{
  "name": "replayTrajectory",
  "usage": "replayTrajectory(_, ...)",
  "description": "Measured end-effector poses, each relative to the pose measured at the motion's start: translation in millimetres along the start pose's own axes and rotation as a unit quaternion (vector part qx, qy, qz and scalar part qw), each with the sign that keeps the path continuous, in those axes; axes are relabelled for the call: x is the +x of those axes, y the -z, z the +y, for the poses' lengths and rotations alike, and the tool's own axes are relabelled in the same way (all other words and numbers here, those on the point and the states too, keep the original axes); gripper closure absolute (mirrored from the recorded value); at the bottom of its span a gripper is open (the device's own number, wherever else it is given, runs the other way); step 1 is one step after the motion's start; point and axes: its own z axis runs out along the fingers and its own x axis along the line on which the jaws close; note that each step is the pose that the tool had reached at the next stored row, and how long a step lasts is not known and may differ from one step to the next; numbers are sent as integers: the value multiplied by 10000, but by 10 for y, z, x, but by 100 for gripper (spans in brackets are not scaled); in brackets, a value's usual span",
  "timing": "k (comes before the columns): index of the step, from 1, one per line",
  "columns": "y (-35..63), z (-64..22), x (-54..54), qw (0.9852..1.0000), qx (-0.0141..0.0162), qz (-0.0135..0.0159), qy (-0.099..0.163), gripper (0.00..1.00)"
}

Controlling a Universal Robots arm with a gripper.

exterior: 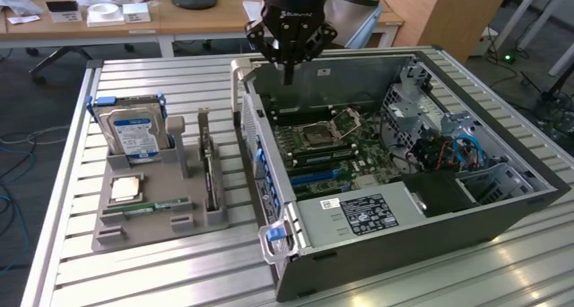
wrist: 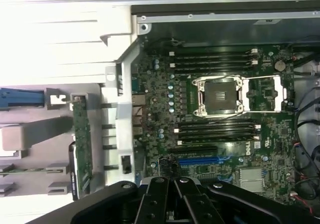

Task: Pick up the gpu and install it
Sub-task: 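Reach for the gpu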

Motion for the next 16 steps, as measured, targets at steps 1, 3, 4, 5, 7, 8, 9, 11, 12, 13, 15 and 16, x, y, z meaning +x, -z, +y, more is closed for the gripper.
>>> replayTrajectory(1,1,-3,43,10000,0,0,1,90)
replayTrajectory(3,2,-10,131,10000,0,0,-1,90)
replayTrajectory(4,3,-13,176,10000,0,0,0,90)
replayTrajectory(5,4,-17,220,10000,0,0,1,90)
replayTrajectory(7,6,-23,315,10000,0,0,0,90)
replayTrajectory(8,7,-27,359,10000,0,0,0,90)
replayTrajectory(9,8,-30,403,10000,0,0,1,90)
replayTrajectory(11,9,-37,494,10000,-1,0,-1,90)
replayTrajectory(12,10,-40,541,10000,0,0,0,90)
replayTrajectory(13,12,-44,585,10000,0,0,1,90)
replayTrajectory(15,13,-51,677,10000,0,0,-1,90)
replayTrajectory(16,13,-54,721,10000,-1,-1,0,90)
